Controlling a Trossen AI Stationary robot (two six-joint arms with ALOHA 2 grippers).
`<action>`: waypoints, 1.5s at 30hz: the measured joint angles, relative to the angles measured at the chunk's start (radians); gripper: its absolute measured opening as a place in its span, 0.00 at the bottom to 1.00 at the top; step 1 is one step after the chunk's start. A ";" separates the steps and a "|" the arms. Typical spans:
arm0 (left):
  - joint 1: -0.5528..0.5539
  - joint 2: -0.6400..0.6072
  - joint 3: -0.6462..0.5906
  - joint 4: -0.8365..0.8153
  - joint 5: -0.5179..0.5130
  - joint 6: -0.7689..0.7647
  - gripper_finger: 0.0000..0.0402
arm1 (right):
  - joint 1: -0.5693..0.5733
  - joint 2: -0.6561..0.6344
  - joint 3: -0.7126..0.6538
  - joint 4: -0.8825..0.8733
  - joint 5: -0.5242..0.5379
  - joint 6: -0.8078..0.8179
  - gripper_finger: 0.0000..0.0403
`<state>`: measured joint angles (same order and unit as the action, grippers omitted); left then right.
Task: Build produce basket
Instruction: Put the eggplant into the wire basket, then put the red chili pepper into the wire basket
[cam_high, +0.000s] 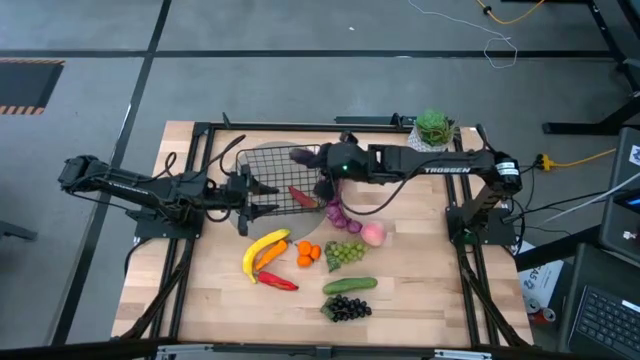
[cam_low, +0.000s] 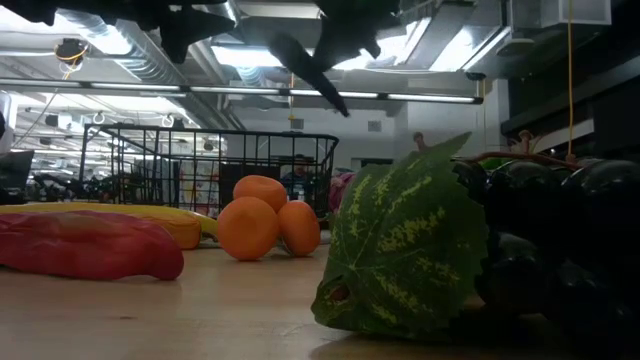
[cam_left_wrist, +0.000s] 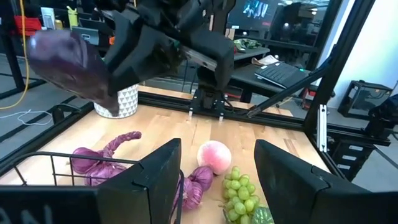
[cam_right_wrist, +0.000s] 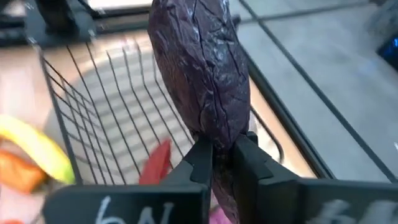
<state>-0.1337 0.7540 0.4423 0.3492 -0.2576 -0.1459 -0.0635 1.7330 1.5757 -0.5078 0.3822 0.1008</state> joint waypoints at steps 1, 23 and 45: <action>0.000 0.000 0.000 0.000 0.004 0.000 0.50 | 0.000 0.005 -0.001 0.031 -0.001 -0.002 0.06; -0.075 -0.197 0.000 -0.334 -0.098 0.097 0.50 | -0.028 0.262 -0.002 0.435 -0.254 0.080 0.09; -0.074 -0.303 0.000 -0.537 -0.102 -0.117 0.50 | -0.028 0.283 -0.002 0.536 -0.279 0.002 0.56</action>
<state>-0.2081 0.4511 0.4423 -0.1875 -0.3592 -0.2627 -0.0914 2.0163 1.5742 0.0277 0.1032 0.1024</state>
